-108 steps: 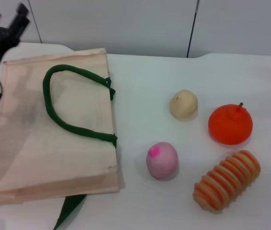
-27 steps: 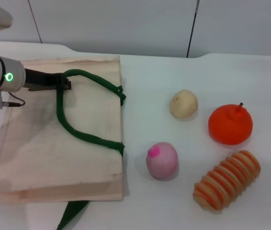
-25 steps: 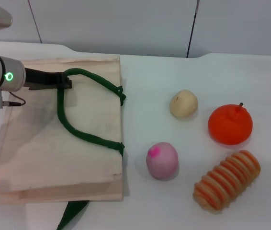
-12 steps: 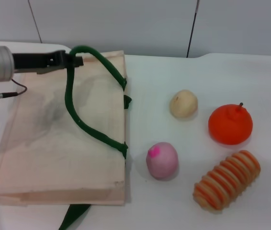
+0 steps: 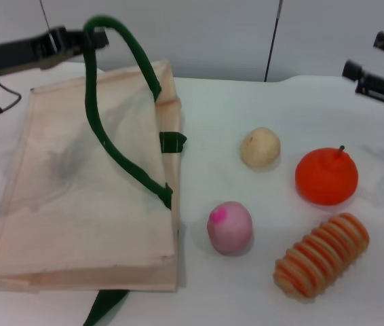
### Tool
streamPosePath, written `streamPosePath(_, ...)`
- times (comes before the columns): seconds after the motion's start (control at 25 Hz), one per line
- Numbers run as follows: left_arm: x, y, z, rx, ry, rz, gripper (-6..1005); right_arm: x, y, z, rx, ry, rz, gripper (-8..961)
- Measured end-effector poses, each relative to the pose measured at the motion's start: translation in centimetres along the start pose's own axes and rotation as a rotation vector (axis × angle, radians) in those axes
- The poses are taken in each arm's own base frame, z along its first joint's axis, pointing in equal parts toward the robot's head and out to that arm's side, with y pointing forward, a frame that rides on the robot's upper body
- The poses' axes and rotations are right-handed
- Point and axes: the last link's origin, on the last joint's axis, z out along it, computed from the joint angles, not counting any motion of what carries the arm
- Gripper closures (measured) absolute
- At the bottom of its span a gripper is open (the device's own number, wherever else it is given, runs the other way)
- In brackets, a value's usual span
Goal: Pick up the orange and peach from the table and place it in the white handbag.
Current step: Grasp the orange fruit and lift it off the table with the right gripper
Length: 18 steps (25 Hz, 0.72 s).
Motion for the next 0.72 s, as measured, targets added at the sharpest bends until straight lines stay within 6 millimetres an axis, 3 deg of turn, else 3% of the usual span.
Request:
streamPosePath(0.28, 0.1, 0.7, -0.4, -0.075, 0.064, 0.063, 885, 1.4, 0.7, -0.6, -0.105, 0.205, -0.008, 168)
streamPosePath(0.72, 0.4, 1.5, -1.1, -0.143, 0.105, 0.078, 886, 3.6, 0.8, 1.2, -0.146, 0.453, 0.012, 175)
